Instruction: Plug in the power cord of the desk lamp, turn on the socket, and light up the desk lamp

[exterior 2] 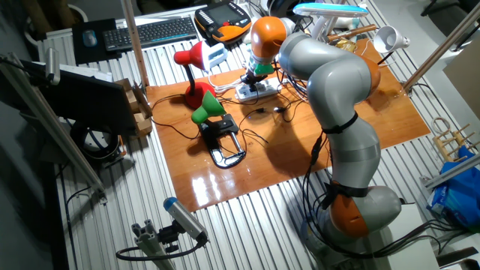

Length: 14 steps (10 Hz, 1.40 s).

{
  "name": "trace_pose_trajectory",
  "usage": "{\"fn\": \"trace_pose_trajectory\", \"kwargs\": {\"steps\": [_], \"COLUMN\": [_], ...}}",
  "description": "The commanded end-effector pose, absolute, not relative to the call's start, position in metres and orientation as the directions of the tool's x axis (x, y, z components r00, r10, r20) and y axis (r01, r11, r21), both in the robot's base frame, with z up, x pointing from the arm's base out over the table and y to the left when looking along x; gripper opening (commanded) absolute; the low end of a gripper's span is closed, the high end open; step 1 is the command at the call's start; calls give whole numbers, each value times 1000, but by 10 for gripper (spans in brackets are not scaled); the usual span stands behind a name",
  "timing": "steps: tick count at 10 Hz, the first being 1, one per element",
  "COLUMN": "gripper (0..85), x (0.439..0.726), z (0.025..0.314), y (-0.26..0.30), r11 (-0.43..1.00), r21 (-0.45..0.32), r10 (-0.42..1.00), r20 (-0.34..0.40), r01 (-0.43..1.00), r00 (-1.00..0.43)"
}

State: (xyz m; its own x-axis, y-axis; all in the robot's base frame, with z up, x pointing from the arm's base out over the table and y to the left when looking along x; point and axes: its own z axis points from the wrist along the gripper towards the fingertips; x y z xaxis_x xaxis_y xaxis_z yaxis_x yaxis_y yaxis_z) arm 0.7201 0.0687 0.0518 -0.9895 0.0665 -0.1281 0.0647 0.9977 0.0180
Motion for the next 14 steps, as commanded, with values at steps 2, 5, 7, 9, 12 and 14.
{"fn": "trace_pose_trajectory", "kwargs": {"steps": [2,5,7,9,12,14], "gripper": [0,0,0,0,0,0], "x": [719,717,715,715,715,714], "z": [48,54,64,68,76,85], "y": [68,68,67,68,69,71], "r11": [998,998,998,996,995,993], "r21": [20,18,10,18,30,40], "r10": [67,67,69,85,95,113], "r20": [-129,-126,-119,-120,-117,-110], "r01": [65,65,68,83,92,109], "r00": [-989,-990,-990,-989,-989,-988]}}
